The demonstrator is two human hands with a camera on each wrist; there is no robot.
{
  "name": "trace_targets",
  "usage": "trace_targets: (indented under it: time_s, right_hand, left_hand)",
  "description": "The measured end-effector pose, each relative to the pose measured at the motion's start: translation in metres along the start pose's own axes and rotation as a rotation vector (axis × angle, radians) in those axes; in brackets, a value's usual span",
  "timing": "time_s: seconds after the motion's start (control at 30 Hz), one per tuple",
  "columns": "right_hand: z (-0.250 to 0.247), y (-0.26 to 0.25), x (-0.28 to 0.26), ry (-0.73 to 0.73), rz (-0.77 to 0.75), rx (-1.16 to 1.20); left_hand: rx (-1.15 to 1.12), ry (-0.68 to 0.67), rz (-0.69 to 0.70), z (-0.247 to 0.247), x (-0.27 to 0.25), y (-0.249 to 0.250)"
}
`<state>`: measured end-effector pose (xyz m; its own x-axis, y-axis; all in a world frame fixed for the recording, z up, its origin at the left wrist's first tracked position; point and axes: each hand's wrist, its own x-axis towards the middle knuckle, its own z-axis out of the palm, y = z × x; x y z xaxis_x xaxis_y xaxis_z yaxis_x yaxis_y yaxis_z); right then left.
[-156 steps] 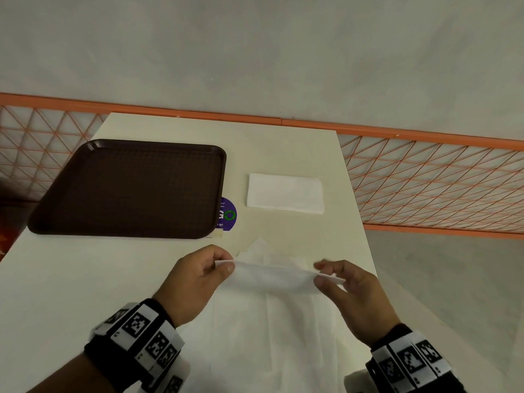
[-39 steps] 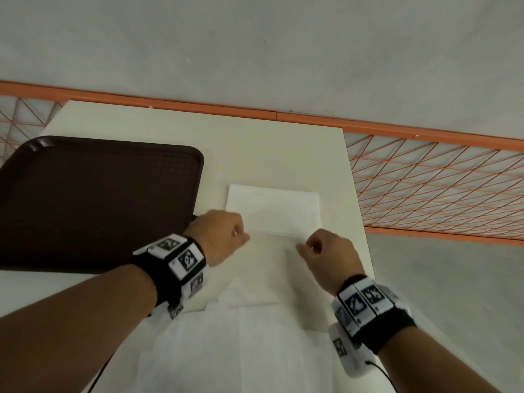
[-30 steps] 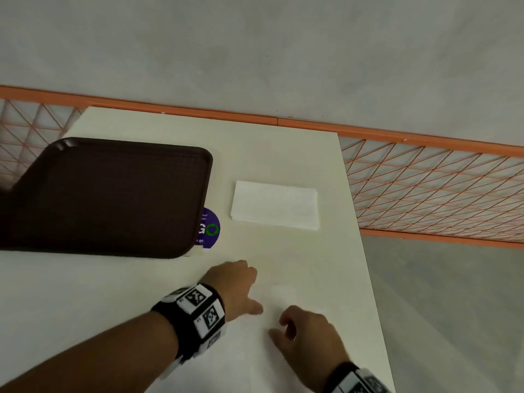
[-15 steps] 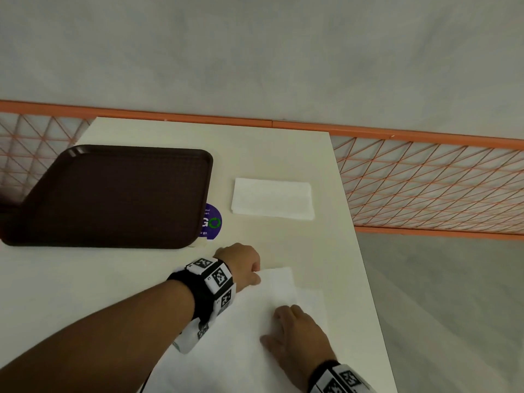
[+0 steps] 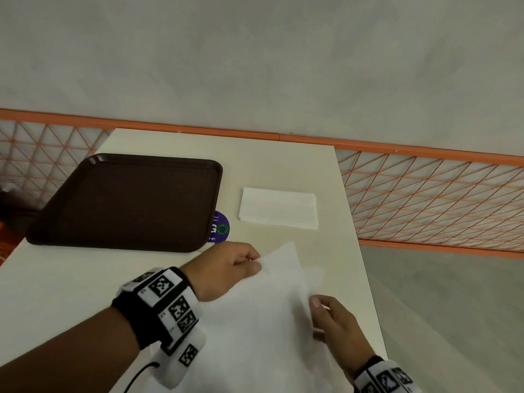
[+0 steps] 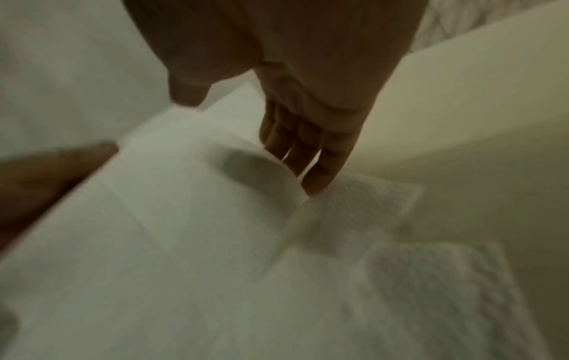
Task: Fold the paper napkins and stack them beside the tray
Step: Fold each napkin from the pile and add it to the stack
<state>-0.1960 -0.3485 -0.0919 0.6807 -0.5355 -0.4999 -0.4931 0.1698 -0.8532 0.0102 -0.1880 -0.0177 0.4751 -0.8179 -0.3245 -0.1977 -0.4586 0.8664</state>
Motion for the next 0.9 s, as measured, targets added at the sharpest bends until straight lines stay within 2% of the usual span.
trace_targets:
  time_s: [0.07,0.2,0.33,0.47,0.57,0.67,0.8,0.9]
  right_hand:
    - [0.000,-0.002,0.000,-0.061,0.028,0.070]
    - [0.006,0.008,0.006,-0.067,-0.045,-0.038]
    - [0.013,0.015,0.010,0.011,-0.076,-0.324]
    - [0.013,0.014,0.006,-0.048,-0.041,-0.398]
    - [0.008,0.006,-0.002,-0.097,0.014,-0.274]
    - [0.004,-0.007,-0.013,-0.165,0.146,0.049]
    - [0.003,-0.019,-0.018,-0.154,0.222,0.419]
    - [0.008,-0.026,-0.016,-0.140,0.228,0.515]
  left_hand:
    - [0.041,0.078,-0.022,-0.005,0.001,-0.009]
    - [0.373,0.193,-0.056,-0.003,0.006,-0.026]
    - [0.621,0.174,-0.038,0.001,0.013,-0.029]
    - [0.751,0.110,0.021,0.007,0.013,-0.016]
    - [0.545,0.084,0.096,0.004,0.005,0.002]
    - [0.268,0.207,0.115,-0.008,0.000,0.013]
    - [-0.024,0.402,-0.026,-0.016,-0.001,0.002]
    - [-0.083,0.521,-0.188,-0.011,-0.005,-0.016]
